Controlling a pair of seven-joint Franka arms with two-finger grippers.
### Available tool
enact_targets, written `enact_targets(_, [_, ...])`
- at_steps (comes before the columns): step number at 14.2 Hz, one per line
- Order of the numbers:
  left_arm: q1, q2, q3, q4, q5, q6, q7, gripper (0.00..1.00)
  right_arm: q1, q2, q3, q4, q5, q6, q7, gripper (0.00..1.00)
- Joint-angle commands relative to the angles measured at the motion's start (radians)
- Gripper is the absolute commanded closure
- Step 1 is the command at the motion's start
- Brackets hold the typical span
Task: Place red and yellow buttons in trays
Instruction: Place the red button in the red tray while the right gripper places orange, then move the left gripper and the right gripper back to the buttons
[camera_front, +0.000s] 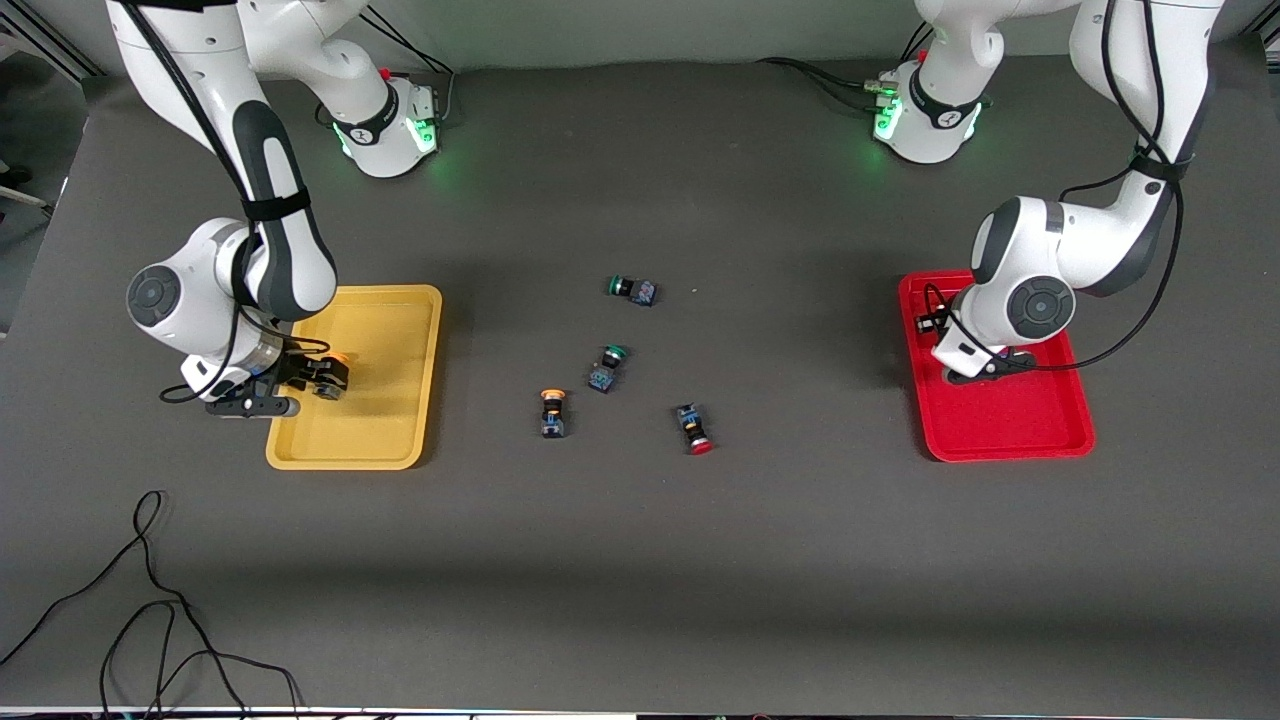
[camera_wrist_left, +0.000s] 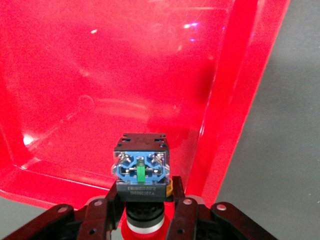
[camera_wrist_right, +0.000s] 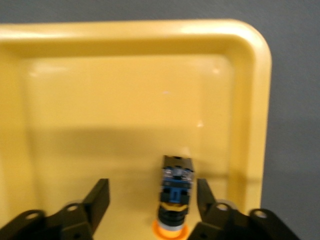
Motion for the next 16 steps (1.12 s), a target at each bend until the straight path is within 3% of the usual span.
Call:
enact_targets(1, [0.024,-0.058,-0.009,-0.030,0.008,-0.007,0.015,0.03,0.018,-0.019,-0.045,0.160,-0.068,-0.219,0.086,0.00])
enact_targets(4, [0.022,-0.075,-0.012,-0.020,0.006,-0.016,0.019,0.03,0.105,-0.019,-0.041,0.355,-0.181,-0.443,0.339,0.00])
enact_targets(8, [-0.030,-0.066,-0.024,0.115,-0.006,-0.117,0.009,0.01,0.307,0.001,-0.036,0.437,-0.169,-0.450,0.681,0.00])
enact_targets(10, [-0.128,-0.013,-0.026,0.280,-0.023,-0.236,-0.001,0.01,0.383,0.048,-0.028,0.490,-0.134,-0.441,0.830,0.00])
enact_targets(13, [-0.217,0.167,-0.024,0.628,-0.116,-0.448,-0.079,0.01,0.401,0.148,0.025,0.524,-0.025,-0.354,0.913,0.00])
enact_targets(16, [-0.314,0.328,-0.024,0.838,-0.120,-0.452,-0.237,0.01,0.401,0.222,0.096,0.515,-0.006,-0.208,0.982,0.00])
